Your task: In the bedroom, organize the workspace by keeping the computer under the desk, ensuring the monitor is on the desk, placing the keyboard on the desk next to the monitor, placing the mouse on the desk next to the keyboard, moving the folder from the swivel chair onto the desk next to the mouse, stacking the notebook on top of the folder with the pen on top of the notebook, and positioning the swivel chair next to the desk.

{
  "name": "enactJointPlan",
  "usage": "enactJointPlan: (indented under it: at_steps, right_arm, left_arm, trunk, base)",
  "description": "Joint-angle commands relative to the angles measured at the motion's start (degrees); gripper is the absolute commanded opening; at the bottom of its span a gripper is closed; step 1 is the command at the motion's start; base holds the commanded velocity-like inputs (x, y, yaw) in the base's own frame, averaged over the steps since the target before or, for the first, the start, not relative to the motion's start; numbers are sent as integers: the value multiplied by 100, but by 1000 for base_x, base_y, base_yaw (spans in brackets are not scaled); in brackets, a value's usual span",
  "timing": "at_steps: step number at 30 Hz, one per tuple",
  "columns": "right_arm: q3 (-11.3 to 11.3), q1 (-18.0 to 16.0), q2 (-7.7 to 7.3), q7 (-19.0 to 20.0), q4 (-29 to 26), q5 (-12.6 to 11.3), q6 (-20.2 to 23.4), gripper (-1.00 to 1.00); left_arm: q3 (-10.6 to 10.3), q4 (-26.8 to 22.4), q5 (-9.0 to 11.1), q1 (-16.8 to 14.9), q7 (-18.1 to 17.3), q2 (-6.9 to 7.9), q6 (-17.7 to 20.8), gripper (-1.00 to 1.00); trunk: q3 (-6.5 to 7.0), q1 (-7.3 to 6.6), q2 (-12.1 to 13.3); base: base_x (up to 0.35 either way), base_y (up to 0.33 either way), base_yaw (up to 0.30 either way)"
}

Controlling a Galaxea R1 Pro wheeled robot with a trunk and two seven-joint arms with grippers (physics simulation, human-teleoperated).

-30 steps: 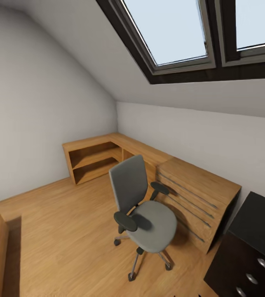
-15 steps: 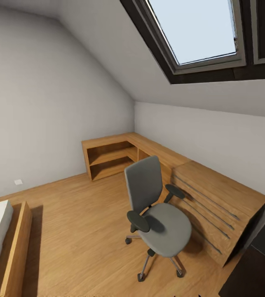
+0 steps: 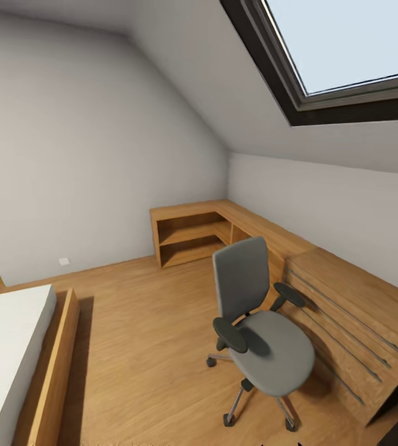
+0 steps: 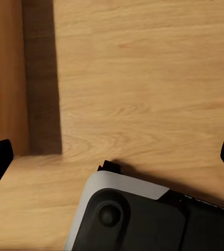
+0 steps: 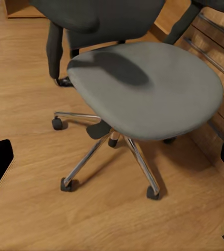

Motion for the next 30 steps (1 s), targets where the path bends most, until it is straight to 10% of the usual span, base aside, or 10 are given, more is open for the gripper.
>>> enactJointPlan:
  at_steps: [1,30]
  right_arm:
    - [49,-5,4,-44,14,-1,-9,100]
    - [49,-5,4,-19,13,7,253,100]
  left_arm:
    - [-21,1,22,-5,22,2,-17,100]
    - [-30,7,13,-5,13,-78,-34,100]
  trunk:
    - [-13,4,-13]
    - [-13,4,-13]
  base:
    - [0,0,283]
    - [111,26,284]
